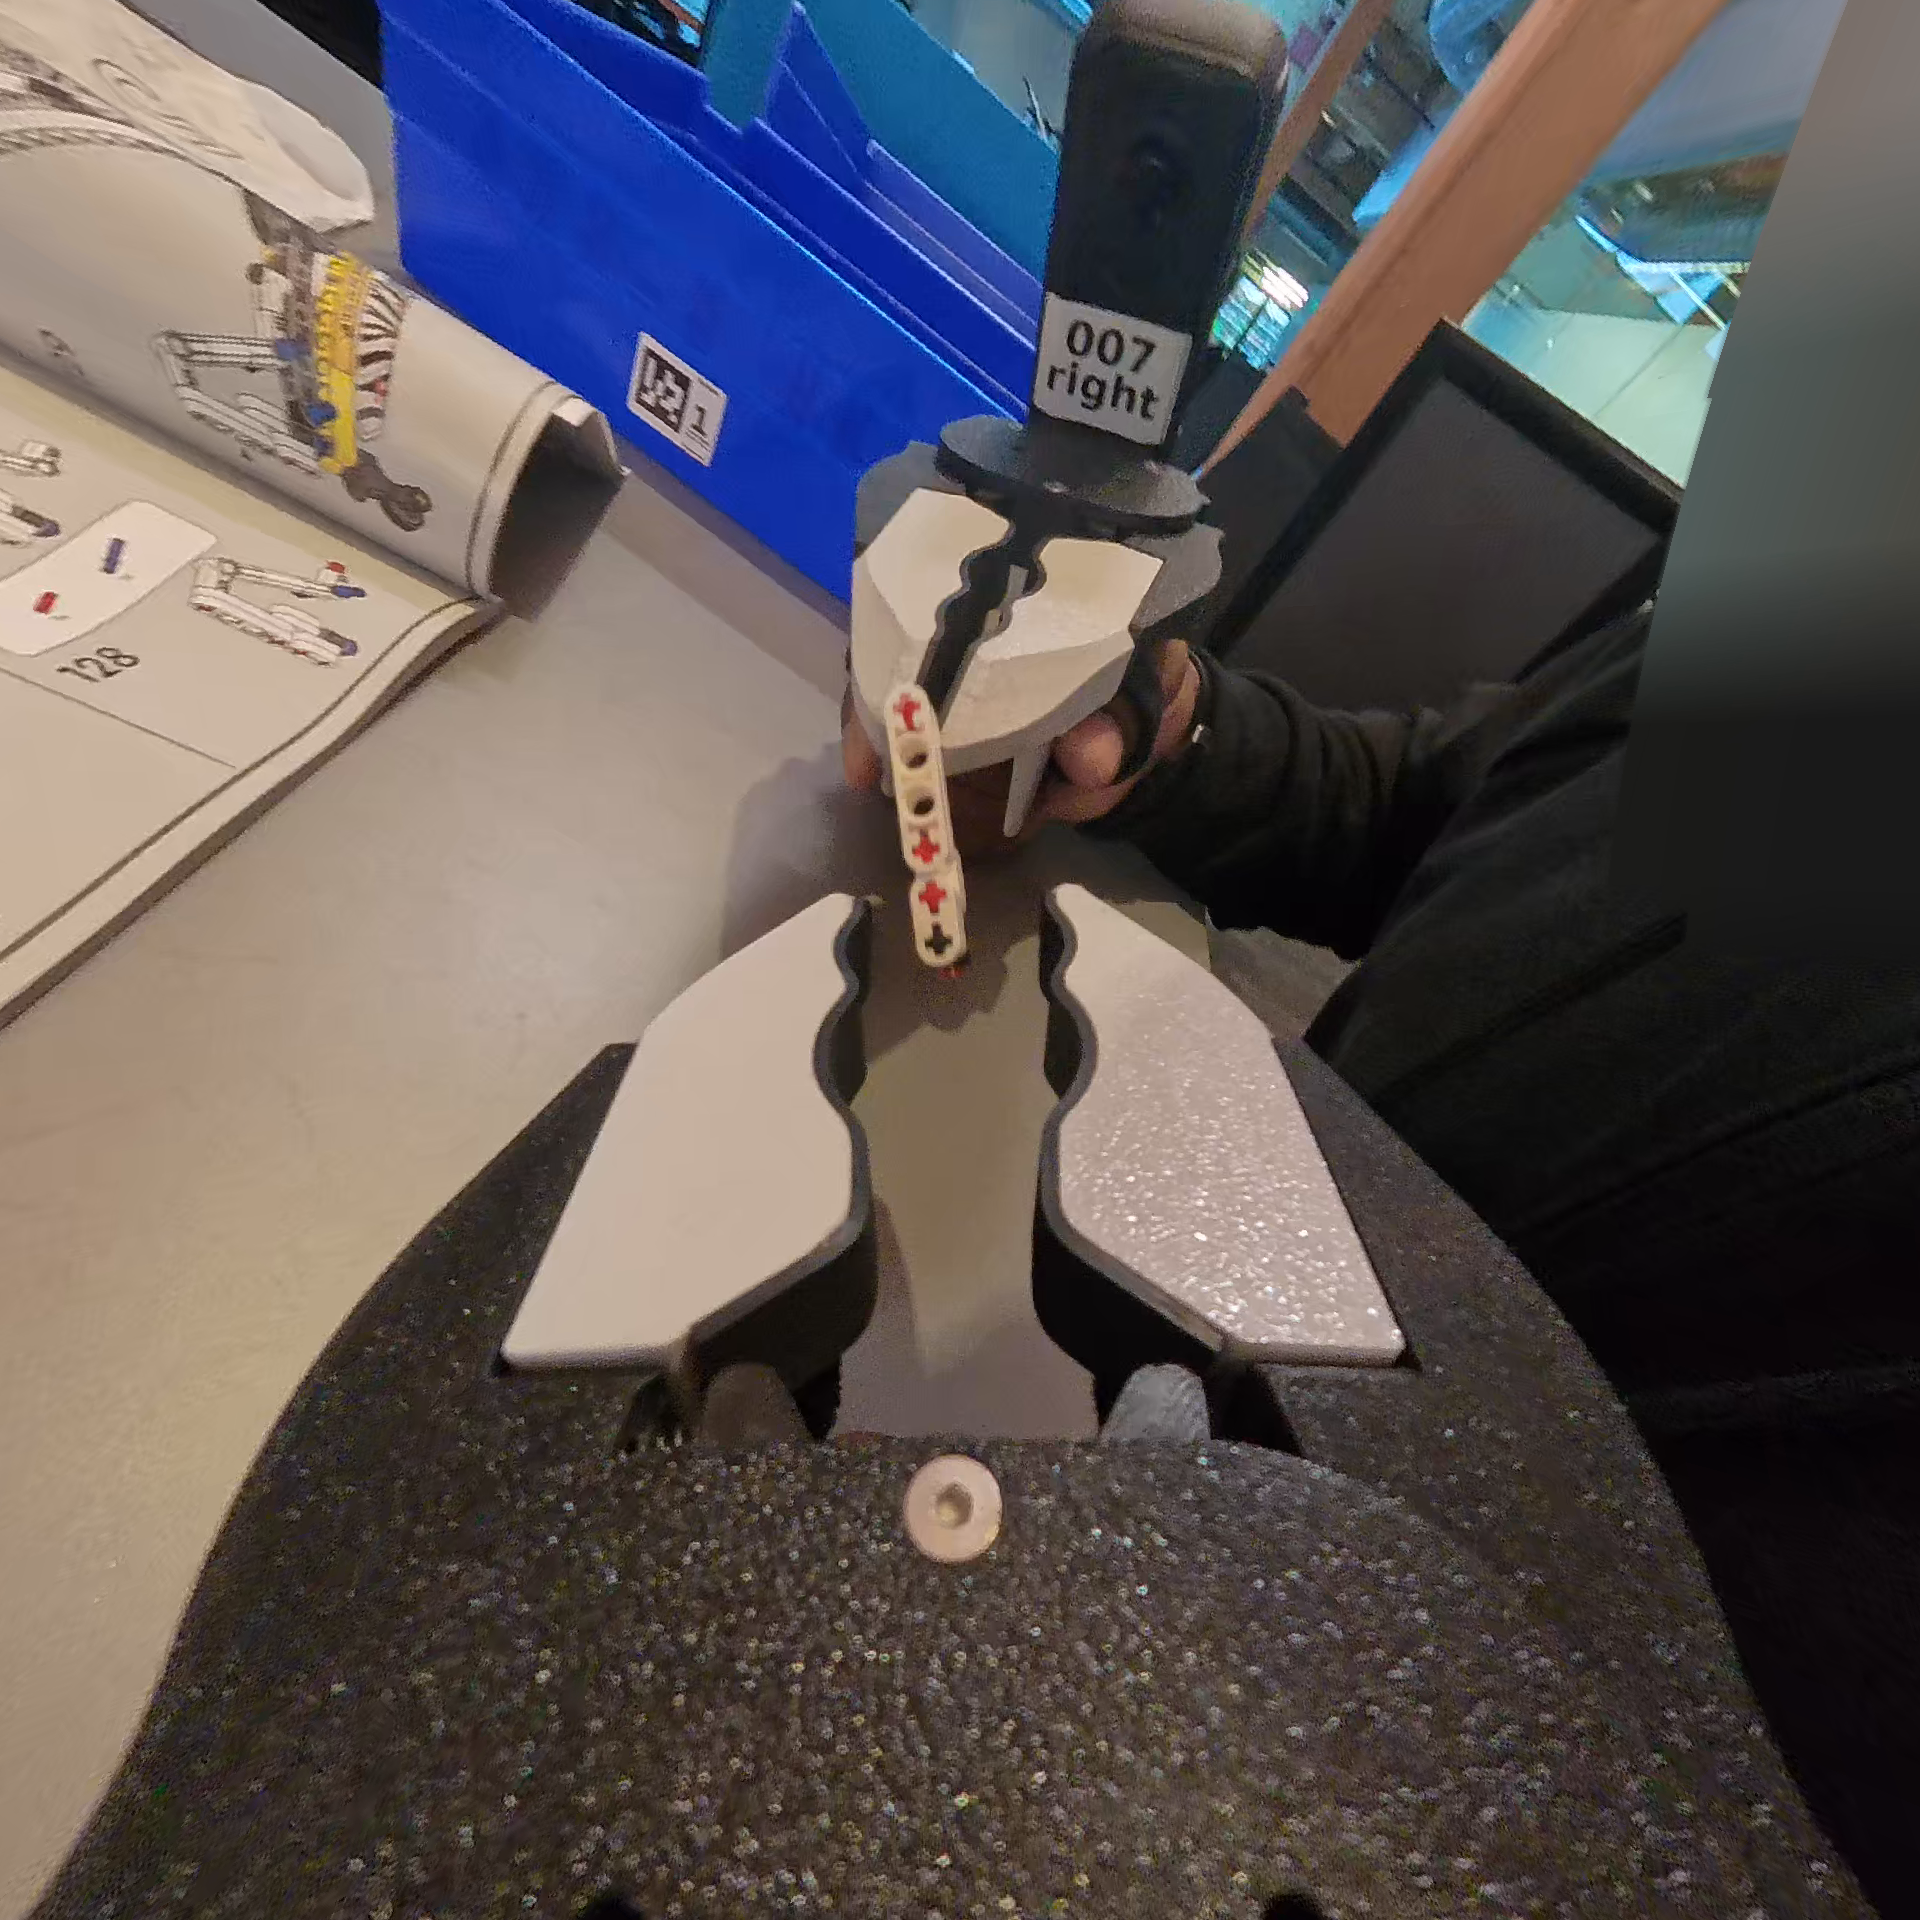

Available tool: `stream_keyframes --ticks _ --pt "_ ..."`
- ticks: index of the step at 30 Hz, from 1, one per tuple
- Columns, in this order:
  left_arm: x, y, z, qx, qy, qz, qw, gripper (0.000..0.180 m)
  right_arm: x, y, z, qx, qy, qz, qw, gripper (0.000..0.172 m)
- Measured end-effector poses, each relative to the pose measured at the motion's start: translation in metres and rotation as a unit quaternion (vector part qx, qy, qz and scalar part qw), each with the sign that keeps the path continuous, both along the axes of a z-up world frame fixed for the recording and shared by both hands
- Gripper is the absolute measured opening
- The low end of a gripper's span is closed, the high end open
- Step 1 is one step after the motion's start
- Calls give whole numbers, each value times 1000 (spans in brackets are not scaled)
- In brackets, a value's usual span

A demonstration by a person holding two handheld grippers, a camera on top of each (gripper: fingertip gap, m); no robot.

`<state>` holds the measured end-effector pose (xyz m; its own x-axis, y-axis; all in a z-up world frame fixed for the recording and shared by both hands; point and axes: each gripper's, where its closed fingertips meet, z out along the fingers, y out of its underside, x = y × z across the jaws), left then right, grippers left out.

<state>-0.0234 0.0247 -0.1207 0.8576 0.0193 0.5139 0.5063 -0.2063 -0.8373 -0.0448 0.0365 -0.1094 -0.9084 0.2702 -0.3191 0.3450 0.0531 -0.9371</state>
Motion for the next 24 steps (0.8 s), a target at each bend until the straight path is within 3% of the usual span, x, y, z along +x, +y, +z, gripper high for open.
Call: stream_keyframes --ticks 7,11,14,16,19,24 --pt "-16 8 9 49 -74 71 994 36 -14 3 11 -61 -30 -68 995 4" --pt "-25 11 14 75 -86 110 987 9 -18 1 7 -63 -57 -104 991 4" --pt "-29 8 15 76 -89 112 987 8 -17 -1 0 -45 -75 -109 990 4" --pt "-27 7 8 36 -53 96 993 8 -14 0 -7 -10 -74 -90 993 4" --pt "-31 0 1 -42 49 87 994 8 -18 8 -13 56 -27 -79 995 22" --pt "-31 -2 -9 -158 252 31 954 8 -13 -1 -13 178 113 -1 977 24"
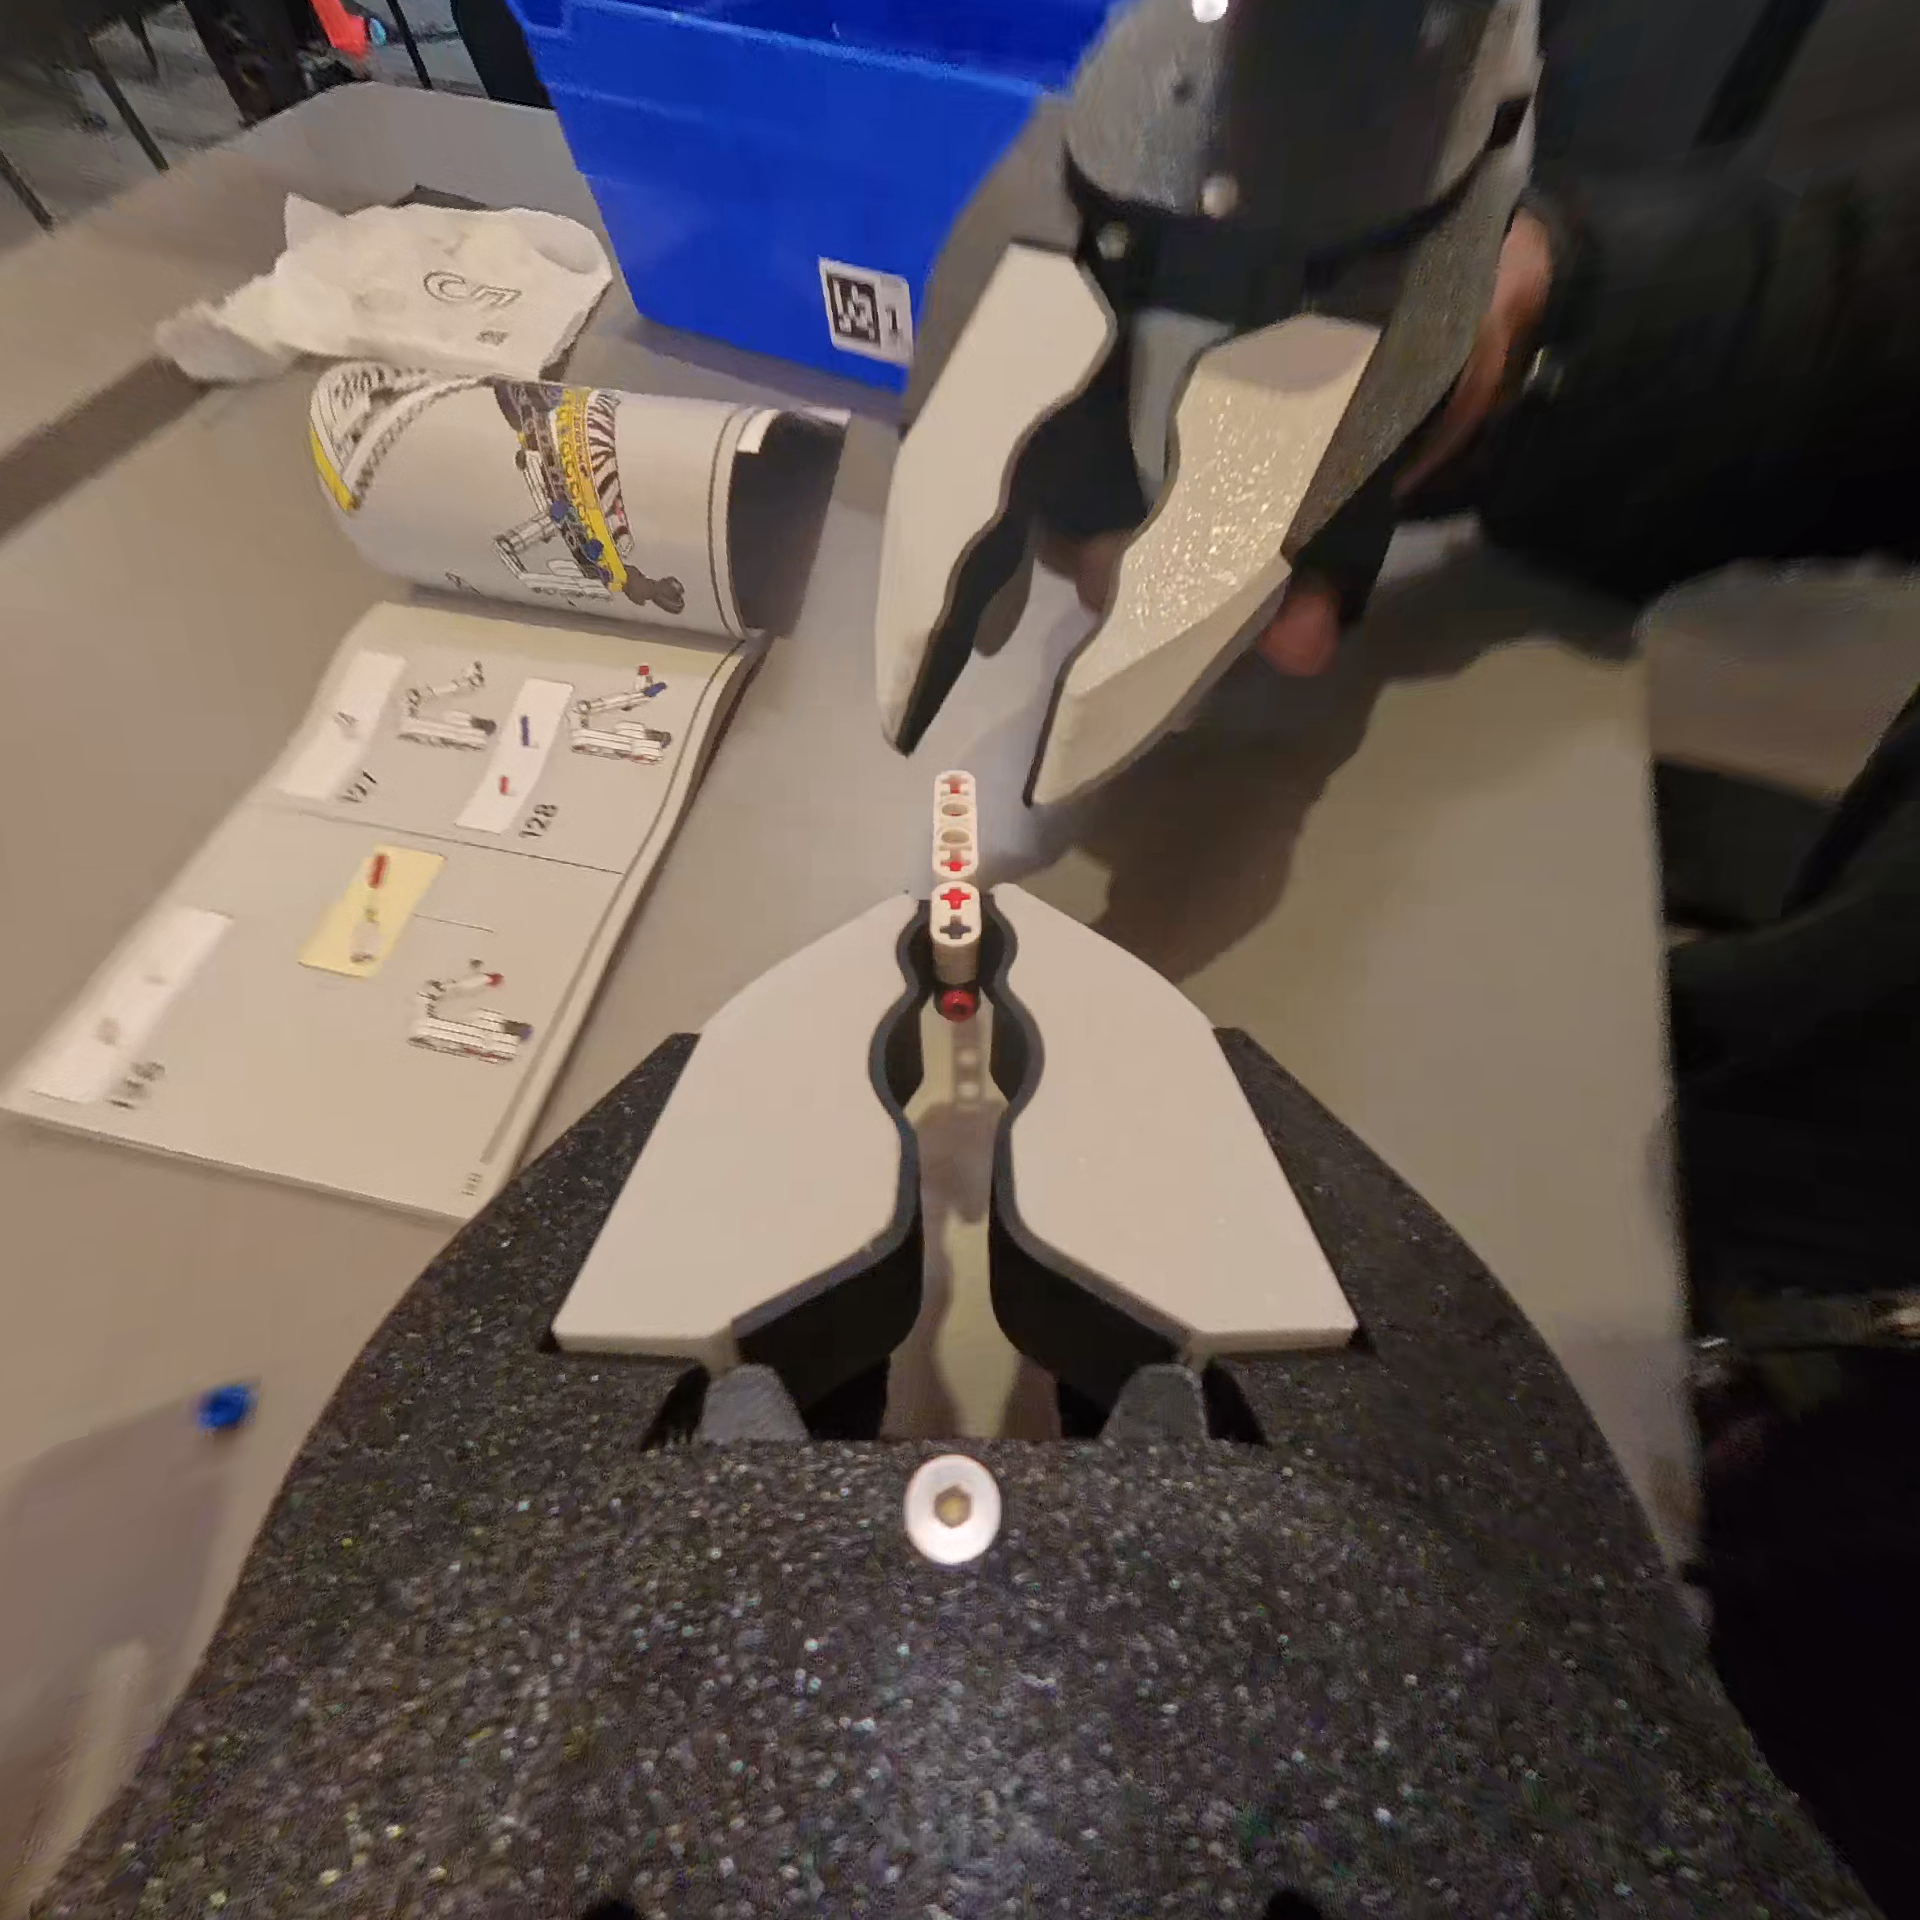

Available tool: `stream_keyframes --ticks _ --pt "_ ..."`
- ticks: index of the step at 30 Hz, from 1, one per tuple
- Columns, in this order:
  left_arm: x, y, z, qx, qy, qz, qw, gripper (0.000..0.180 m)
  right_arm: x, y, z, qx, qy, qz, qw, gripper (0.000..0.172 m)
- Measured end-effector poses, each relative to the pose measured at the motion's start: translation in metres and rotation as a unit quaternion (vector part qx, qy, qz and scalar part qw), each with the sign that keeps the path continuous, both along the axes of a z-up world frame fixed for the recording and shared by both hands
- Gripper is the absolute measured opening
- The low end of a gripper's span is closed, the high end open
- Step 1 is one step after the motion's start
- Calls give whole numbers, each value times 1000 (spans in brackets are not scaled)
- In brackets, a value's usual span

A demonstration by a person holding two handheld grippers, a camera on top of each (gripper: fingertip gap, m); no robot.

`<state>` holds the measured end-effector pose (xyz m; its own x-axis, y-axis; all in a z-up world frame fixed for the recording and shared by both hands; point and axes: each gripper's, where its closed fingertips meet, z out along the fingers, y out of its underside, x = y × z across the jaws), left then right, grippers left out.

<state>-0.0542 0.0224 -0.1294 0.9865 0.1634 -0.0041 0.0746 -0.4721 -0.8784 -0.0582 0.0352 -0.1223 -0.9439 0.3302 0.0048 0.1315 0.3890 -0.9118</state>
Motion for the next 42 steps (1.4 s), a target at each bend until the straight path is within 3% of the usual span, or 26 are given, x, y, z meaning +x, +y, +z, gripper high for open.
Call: stream_keyframes --ticks 4,8,15,22,26,30,32,34,37,42 --pt "-8 -1 -14 -76 129 -25 988 8 1 -12 -16 112 99 48 988 22" --pt "-11 -5 -26 -125 229 -44 964 8 -4 -19 -26 160 178 49 970 18" --pt "-10 -6 -33 -156 333 -69 927 8 -3 -23 -37 225 296 57 927 8" --pt "-10 -7 -38 -151 374 -70 912 9 -2 -25 -42 247 374 57 892 7" --pt "-4 -5 -34 -116 399 -68 907 9 6 -23 -38 206 385 66 897 8" --pt "6 0 -40 -109 404 -74 905 9 16 -17 -44 203 413 78 884 7" --pt "-10 -8 -47 -150 421 -44 894 9 26 -14 -42 183 419 94 884 7" --pt "-21 -17 -45 -137 389 -17 911 9 27 -6 -44 186 419 91 884 7" --pt "-19 -13 -46 -143 405 -10 903 9 22 0 -44 191 418 76 885 7" --pt "-18 -6 -46 -132 372 -4 919 8 9 10 -29 185 405 4 895 7"
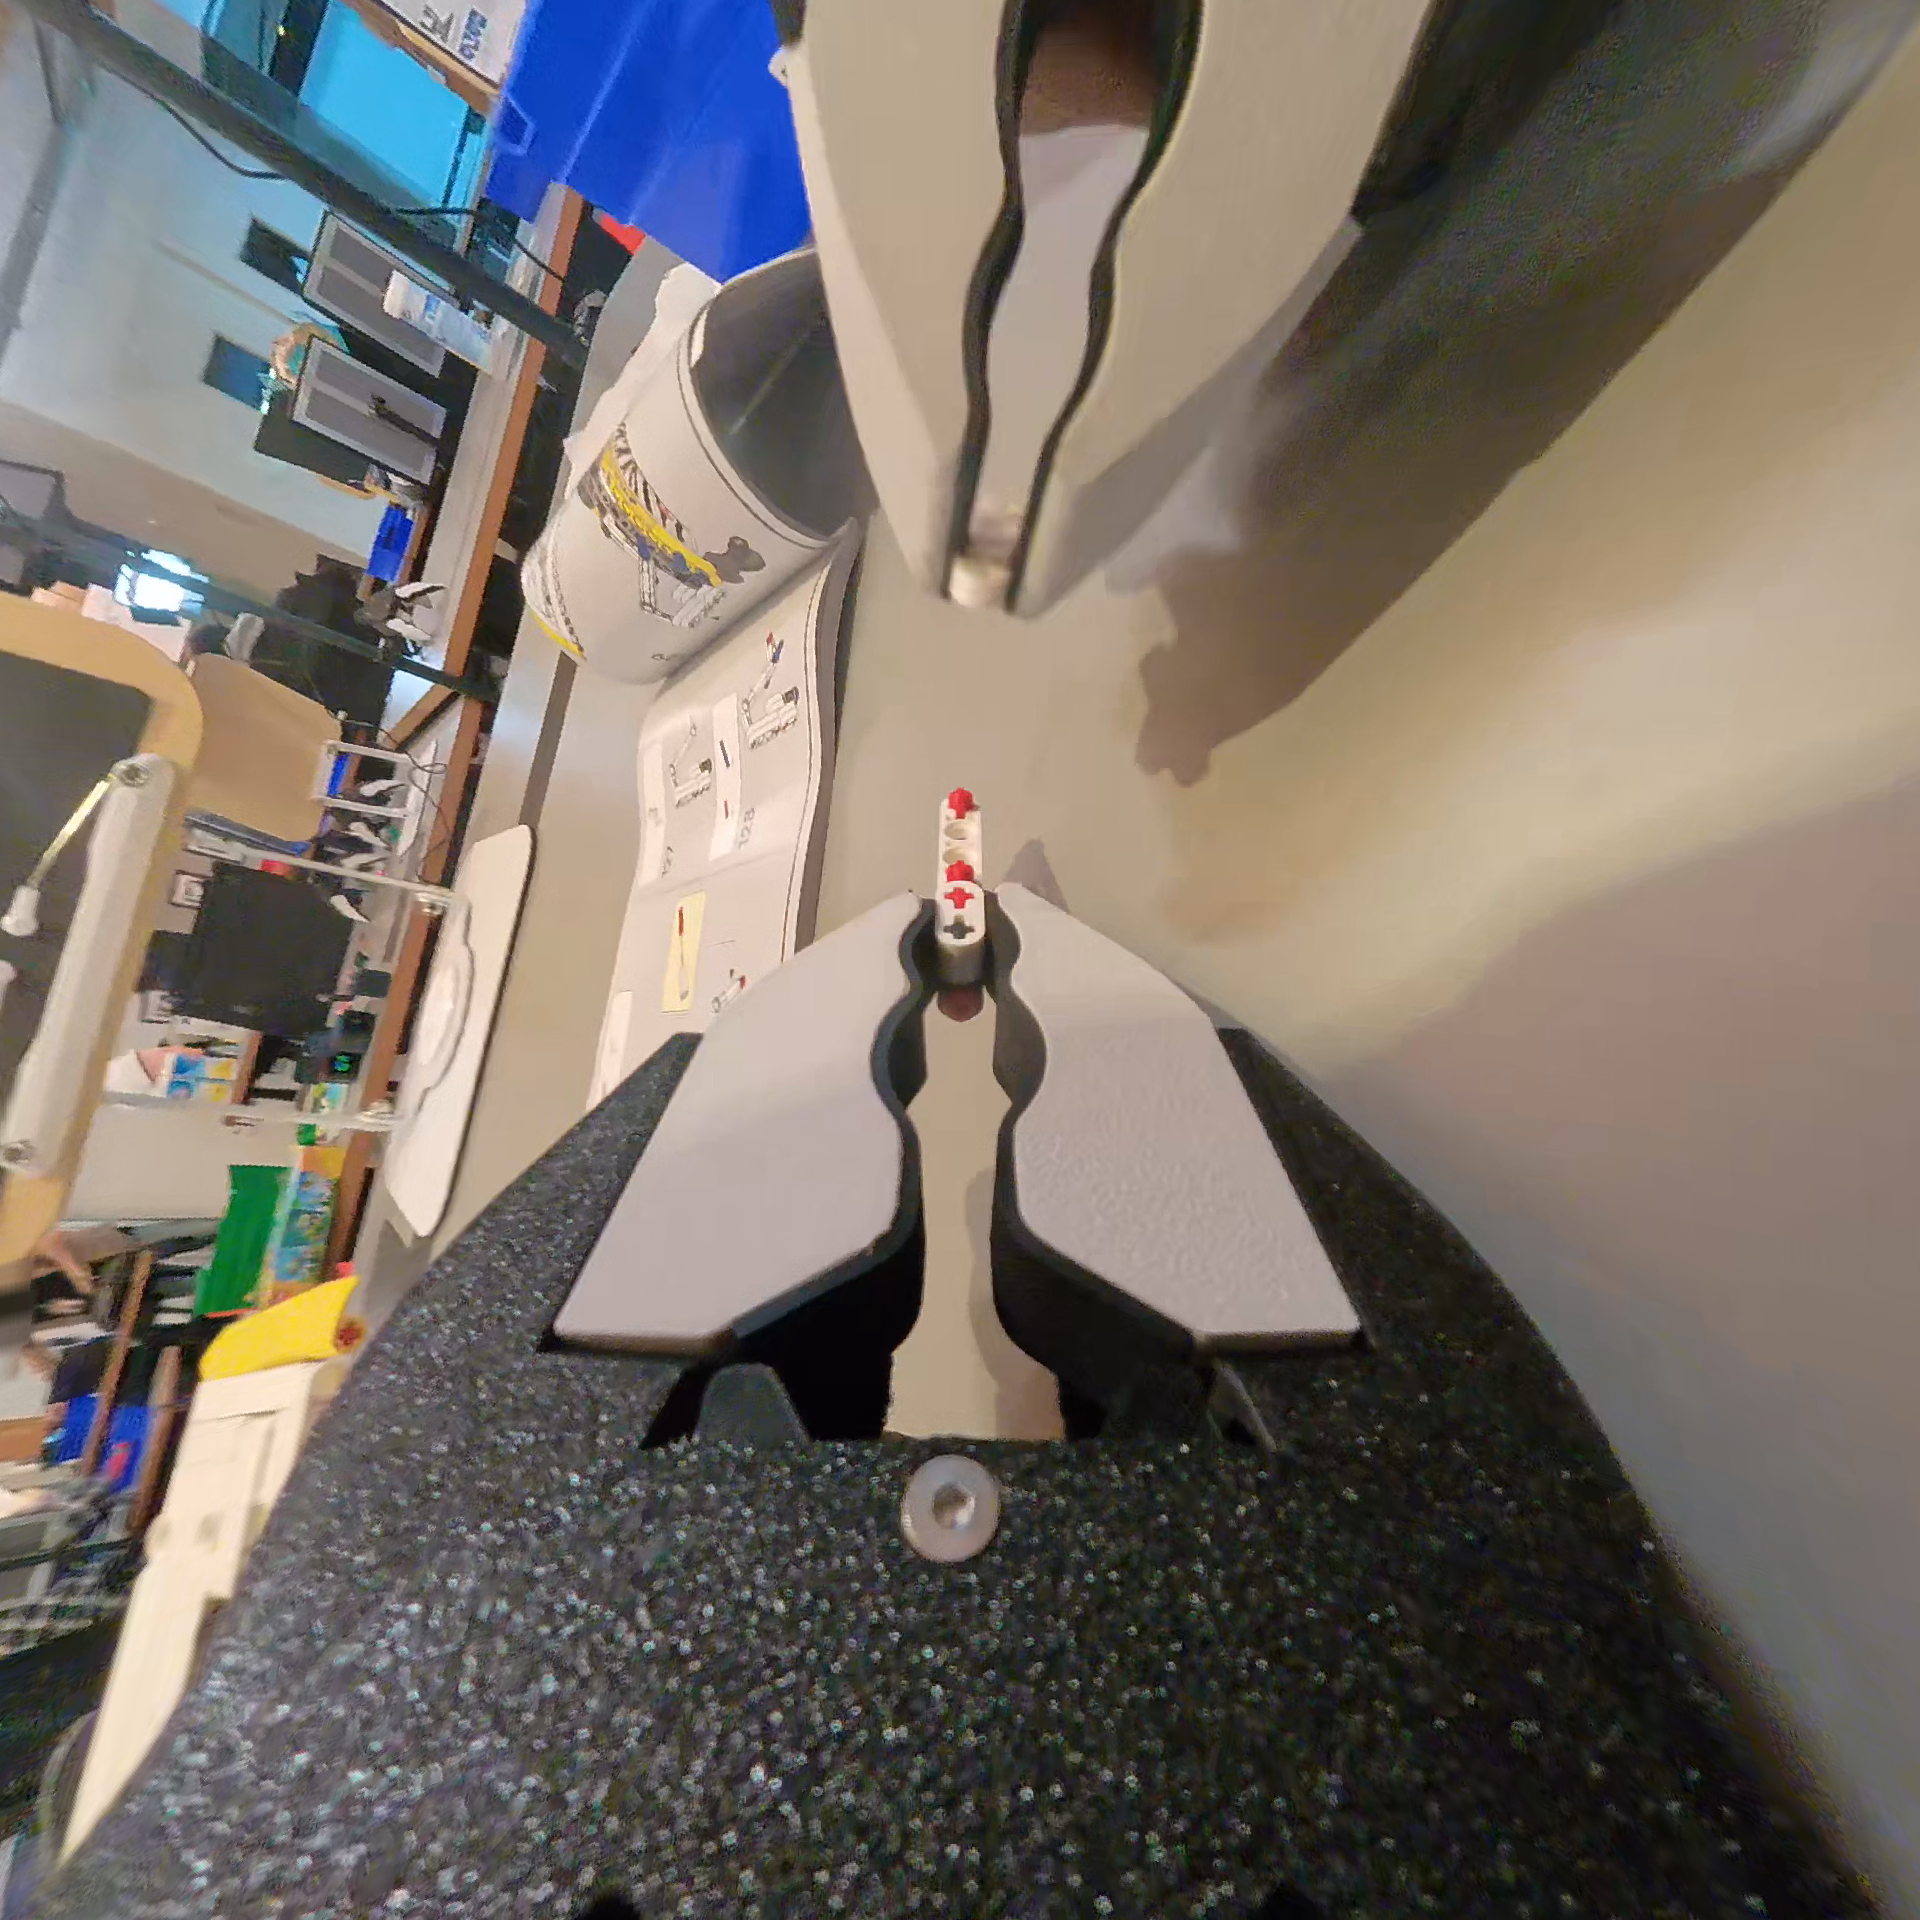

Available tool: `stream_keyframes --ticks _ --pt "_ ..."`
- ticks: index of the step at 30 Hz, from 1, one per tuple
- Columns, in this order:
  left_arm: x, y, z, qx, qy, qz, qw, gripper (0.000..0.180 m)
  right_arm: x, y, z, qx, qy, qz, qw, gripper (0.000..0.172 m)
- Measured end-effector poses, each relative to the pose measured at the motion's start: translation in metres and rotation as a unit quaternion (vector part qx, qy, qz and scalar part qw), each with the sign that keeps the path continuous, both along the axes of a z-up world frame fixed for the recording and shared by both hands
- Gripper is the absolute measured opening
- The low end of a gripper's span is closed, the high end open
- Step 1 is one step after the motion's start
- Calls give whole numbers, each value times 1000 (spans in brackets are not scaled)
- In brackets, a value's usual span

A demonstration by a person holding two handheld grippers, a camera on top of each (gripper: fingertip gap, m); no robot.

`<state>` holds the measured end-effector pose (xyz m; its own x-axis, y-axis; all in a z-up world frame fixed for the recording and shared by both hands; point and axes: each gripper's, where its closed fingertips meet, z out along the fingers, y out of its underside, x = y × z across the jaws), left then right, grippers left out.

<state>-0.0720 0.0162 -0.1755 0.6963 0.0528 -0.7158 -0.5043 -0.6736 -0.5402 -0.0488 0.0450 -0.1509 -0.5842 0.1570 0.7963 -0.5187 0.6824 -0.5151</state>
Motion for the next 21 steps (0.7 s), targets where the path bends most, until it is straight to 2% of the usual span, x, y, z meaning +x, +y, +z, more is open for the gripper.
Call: stream_keyframes --ticks 4,8,10,12,14,17,21 --pt "-2 -2 1 24 -43 5 999 8 -13 42 42 -48 44 -132 989 7" --pt "2 2 3 33 -61 -7 998 8 -15 131 111 -77 121 -287 947 7" --pt "4 3 3 35 -65 -13 997 8 -14 179 132 -62 142 -344 926 7" --pt "6 5 3 37 -69 -18 997 8 -20 227 124 -42 105 -405 907 10" --pt "7 6 4 43 -76 -20 996 8 -24 257 102 -43 34 -442 895 26" --pt "6 6 5 49 -84 -21 995 8 -17 255 94 -51 2 -434 899 28" --pt "6 5 10 71 -103 -25 992 8 -2 198 101 -34 4 -364 931 26"
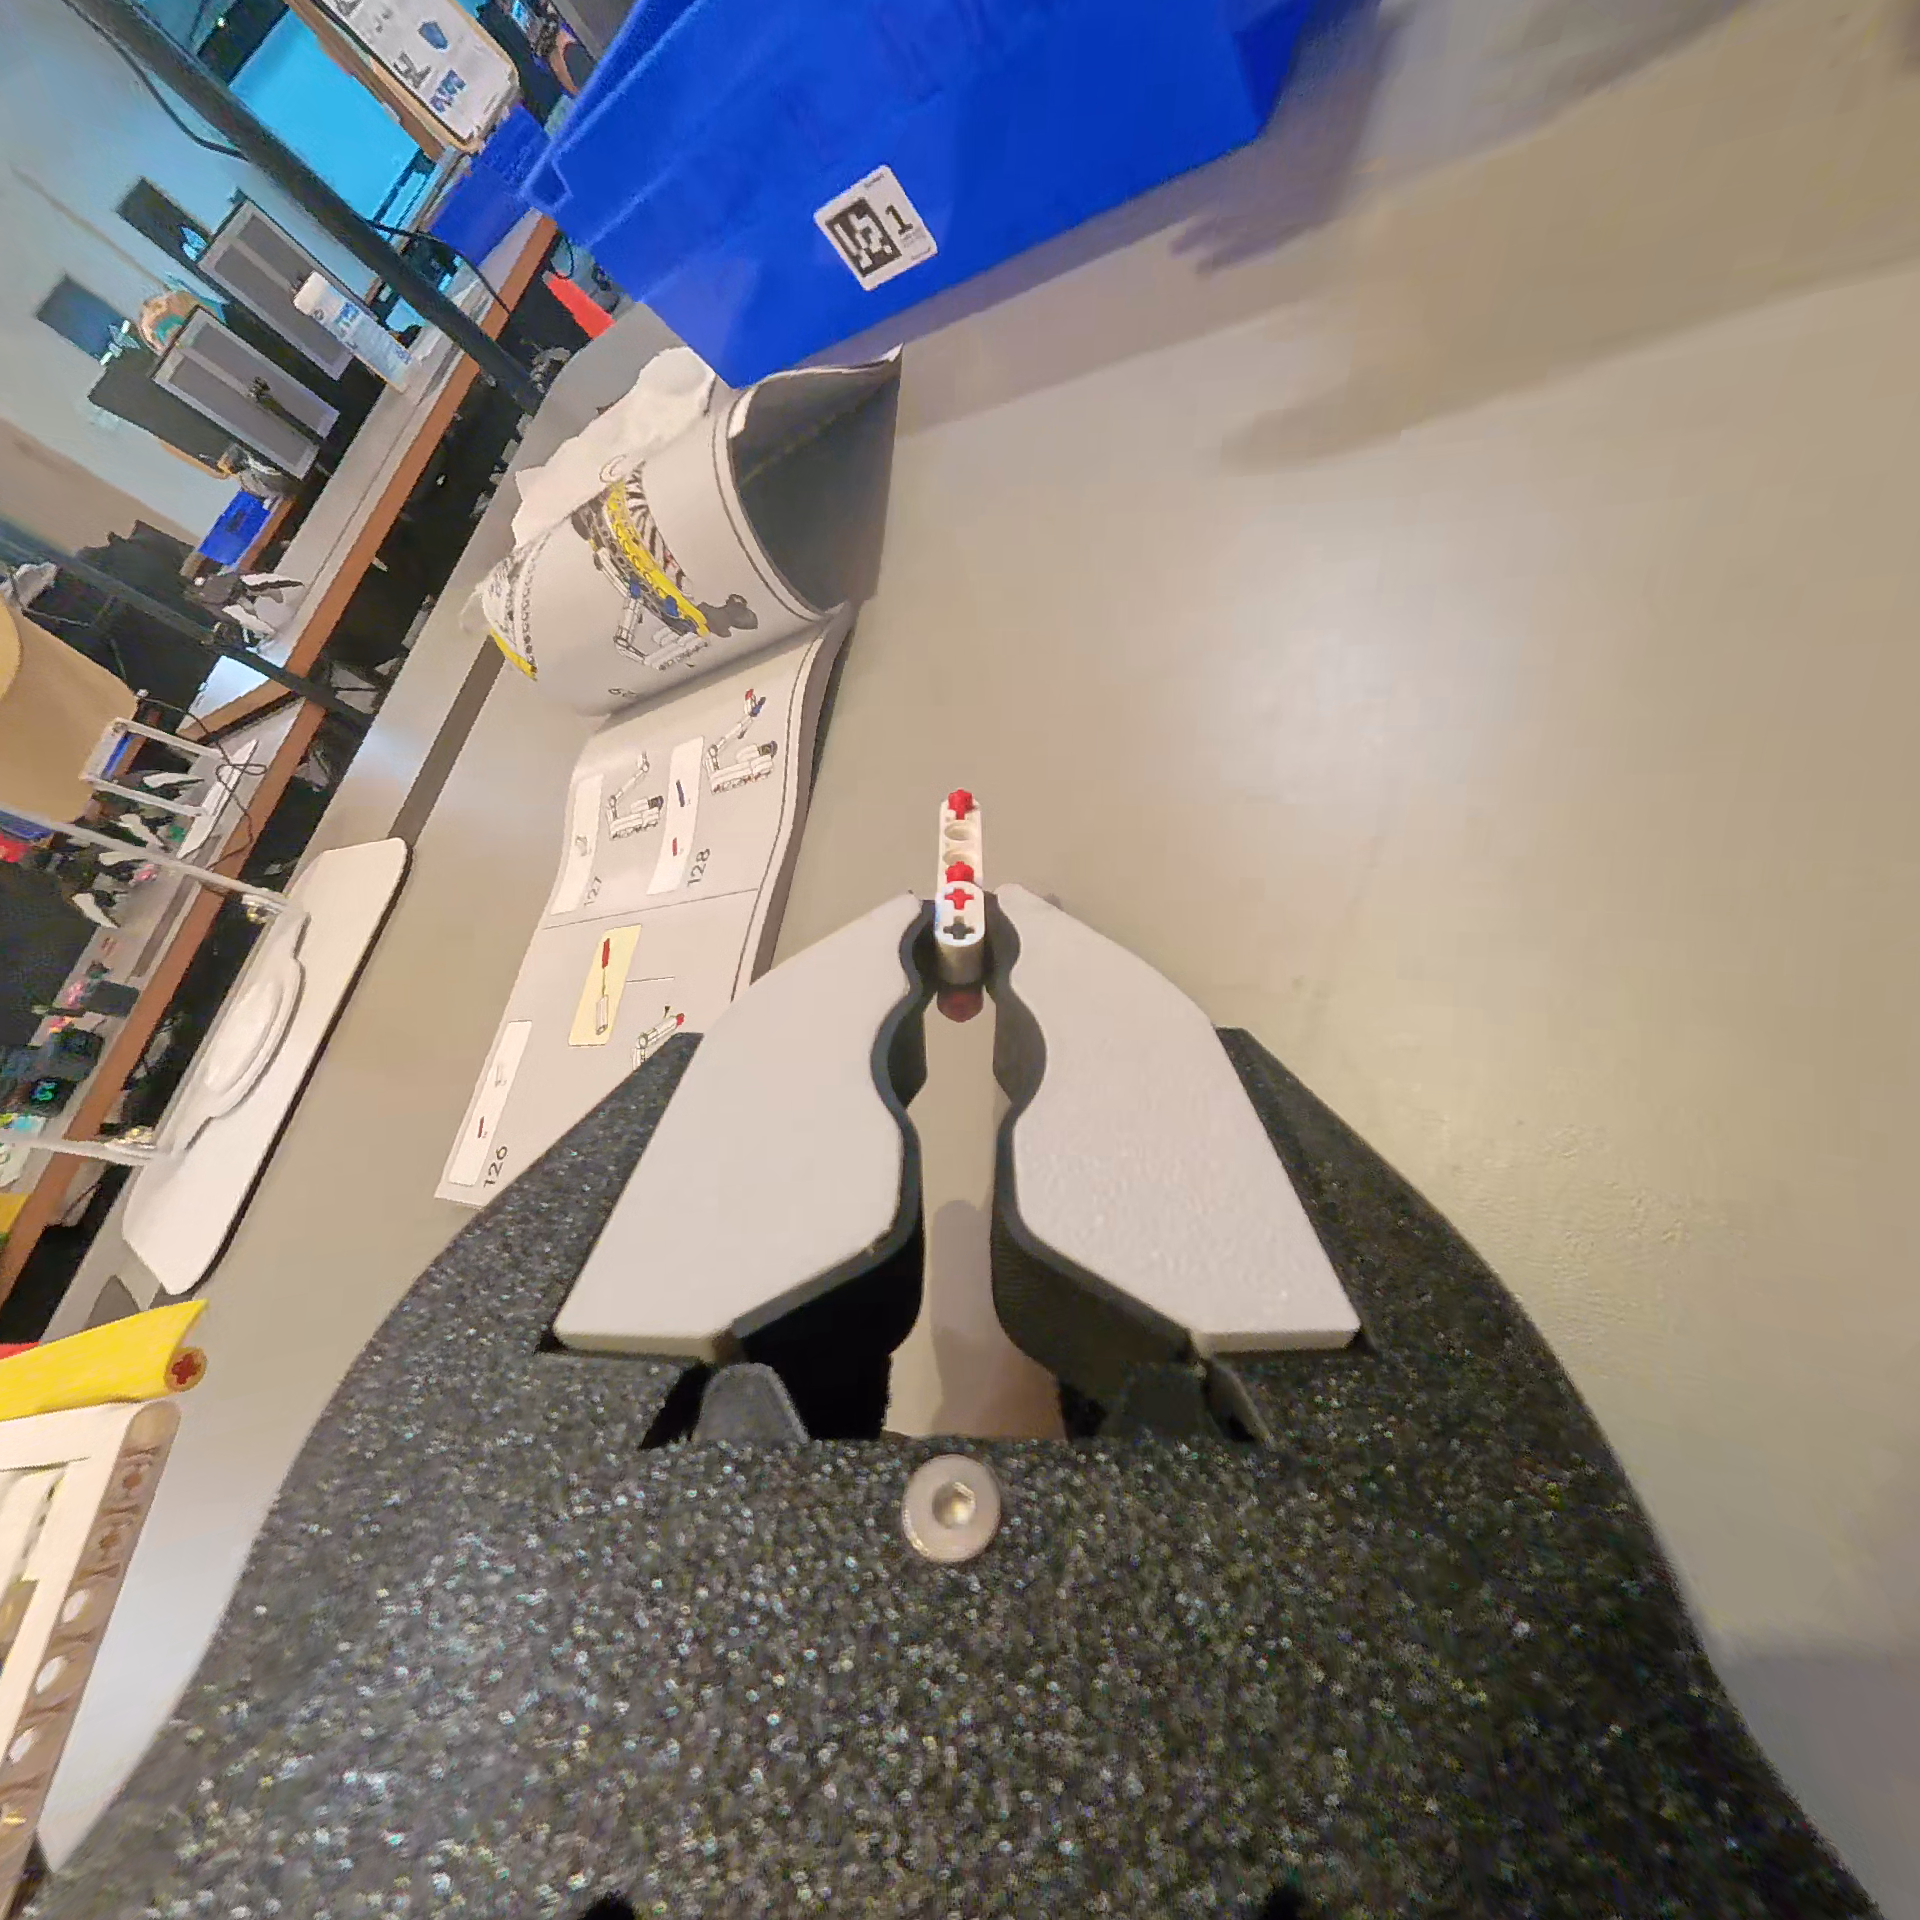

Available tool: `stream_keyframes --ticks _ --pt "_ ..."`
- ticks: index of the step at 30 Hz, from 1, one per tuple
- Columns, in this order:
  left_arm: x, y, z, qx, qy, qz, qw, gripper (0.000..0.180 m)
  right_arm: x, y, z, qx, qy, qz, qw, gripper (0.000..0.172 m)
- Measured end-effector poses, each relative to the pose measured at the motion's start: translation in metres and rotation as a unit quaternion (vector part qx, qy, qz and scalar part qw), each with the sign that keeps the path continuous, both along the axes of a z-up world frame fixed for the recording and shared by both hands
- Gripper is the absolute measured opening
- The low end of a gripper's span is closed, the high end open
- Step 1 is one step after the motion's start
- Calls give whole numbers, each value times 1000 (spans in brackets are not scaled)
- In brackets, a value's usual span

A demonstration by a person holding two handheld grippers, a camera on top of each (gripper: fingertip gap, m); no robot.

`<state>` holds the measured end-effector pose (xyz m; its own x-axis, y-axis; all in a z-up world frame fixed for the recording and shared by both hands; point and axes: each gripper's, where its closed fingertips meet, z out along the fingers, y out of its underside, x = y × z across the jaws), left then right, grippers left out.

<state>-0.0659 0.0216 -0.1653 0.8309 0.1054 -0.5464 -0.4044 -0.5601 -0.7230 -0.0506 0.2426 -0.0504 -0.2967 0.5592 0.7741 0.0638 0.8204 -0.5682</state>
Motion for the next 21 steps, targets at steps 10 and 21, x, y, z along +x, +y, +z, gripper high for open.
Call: stream_keyframes --ticks 10,21 --pt "5 -3 12 49 -41 -30 997 8 4 -183 -94 -25 -114 272 955 24" --pt "4 -2 32 125 -171 -41 976 8 -28 -210 -95 -77 -106 328 936 32"
